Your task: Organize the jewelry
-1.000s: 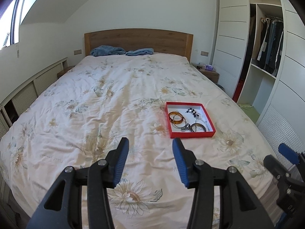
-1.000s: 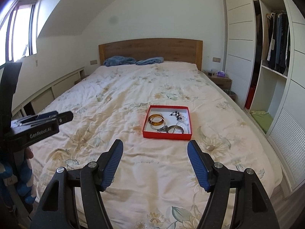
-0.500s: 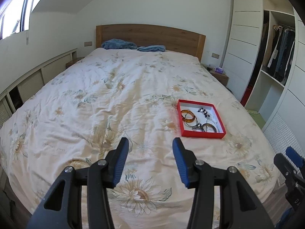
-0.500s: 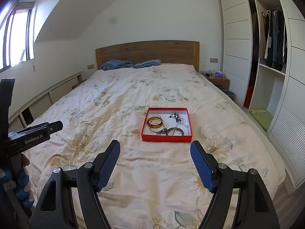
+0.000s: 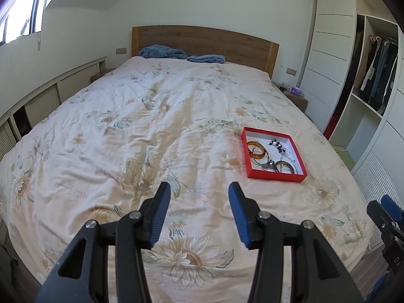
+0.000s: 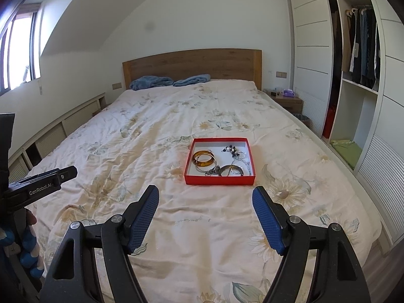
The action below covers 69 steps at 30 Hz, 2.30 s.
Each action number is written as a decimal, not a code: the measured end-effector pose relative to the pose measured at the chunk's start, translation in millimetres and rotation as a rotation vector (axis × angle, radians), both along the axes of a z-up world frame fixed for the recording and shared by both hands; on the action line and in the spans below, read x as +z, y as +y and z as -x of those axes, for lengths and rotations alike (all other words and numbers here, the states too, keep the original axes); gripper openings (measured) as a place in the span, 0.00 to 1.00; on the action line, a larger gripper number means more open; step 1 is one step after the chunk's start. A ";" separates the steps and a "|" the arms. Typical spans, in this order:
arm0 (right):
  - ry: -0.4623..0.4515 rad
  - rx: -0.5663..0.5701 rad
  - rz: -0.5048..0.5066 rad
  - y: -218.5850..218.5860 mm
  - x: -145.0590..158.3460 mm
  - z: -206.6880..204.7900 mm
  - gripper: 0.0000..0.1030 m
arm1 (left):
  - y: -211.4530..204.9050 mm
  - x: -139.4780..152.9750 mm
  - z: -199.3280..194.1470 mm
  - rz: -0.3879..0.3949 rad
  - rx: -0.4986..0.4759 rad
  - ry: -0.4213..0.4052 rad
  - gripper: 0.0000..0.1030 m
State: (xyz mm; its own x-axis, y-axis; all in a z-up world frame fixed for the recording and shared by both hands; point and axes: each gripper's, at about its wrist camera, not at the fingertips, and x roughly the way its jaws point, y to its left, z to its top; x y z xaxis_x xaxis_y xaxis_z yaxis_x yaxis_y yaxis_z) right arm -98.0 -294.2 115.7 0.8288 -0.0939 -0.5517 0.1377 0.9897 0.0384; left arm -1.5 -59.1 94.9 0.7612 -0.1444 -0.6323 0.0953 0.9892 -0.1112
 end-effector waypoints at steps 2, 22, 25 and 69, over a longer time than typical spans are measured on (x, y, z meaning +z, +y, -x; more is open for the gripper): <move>0.004 -0.006 0.000 -1.6 -1.5 -2.0 0.74 | -0.2 0.1 0.2 0.000 0.000 0.000 0.44; 0.010 -0.006 0.005 -5.1 -9.8 -7.2 0.77 | 4.8 -12.2 -6.0 -0.032 0.041 0.008 0.44; 0.000 0.003 0.006 -4.2 -9.6 -8.3 0.77 | 6.2 -11.2 -5.0 -0.034 0.053 0.003 0.44; 0.098 0.001 0.044 -18.0 -41.0 -58.2 0.96 | -48.2 -32.5 -31.6 -0.086 -0.102 0.023 0.45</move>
